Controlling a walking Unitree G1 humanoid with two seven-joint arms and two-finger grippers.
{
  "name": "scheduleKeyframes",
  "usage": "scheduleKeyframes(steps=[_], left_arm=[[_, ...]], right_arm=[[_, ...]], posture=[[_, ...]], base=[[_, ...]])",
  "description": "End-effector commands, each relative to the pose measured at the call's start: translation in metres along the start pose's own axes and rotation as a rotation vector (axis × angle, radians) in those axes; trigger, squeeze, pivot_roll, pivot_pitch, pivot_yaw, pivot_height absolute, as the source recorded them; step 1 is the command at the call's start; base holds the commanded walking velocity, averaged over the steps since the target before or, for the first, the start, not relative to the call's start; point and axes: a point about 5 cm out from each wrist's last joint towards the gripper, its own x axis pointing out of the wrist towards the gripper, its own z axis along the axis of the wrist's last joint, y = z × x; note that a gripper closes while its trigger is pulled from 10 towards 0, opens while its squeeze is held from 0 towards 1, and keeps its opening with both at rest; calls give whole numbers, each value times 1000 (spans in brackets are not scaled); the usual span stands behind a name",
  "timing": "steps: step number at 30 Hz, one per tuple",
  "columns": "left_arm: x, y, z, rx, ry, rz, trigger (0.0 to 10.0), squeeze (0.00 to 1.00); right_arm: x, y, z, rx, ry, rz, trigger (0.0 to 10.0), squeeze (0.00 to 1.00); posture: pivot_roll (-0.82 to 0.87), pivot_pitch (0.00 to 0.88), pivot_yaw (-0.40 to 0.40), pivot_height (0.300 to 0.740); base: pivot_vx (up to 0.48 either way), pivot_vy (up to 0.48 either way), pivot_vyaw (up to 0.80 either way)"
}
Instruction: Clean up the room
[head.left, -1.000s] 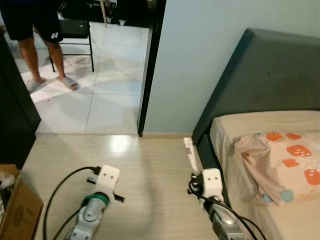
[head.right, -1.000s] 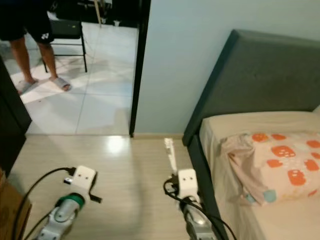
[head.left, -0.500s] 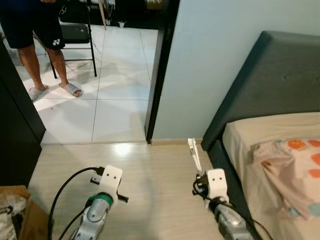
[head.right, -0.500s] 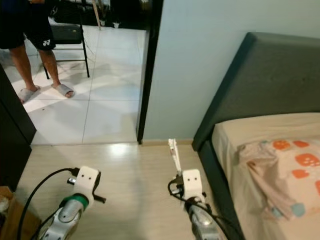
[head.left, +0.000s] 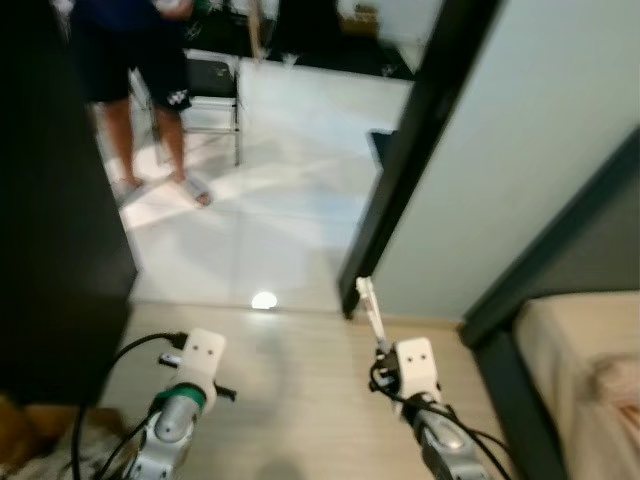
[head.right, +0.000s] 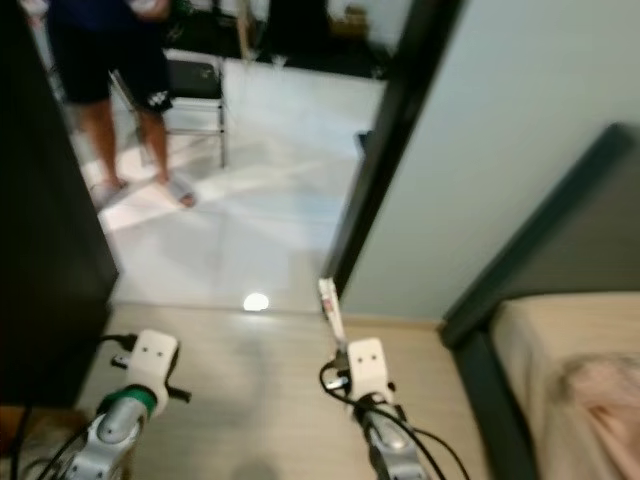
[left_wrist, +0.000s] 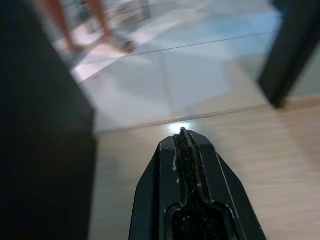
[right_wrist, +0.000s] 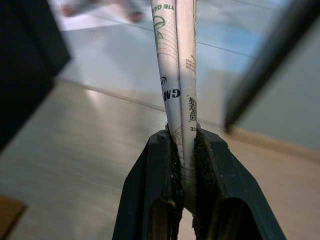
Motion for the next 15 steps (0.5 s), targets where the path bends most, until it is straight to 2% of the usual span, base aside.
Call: scheduleKeyframes(steps=[1,15], left_arm=[[-4,-8,-8,-3,34,-24,10000,0],[-3,-9,-8,-5,35,-23,10000,0]], right_arm=[[-5,-7,-8,-2,28,-20,10000,0],[-6,-8,-9,-5,35,-20,10000,0]], posture=[[47,0,-64,726],[47,0,-64,726]], base=[[0,0,794],[0,0,796]])
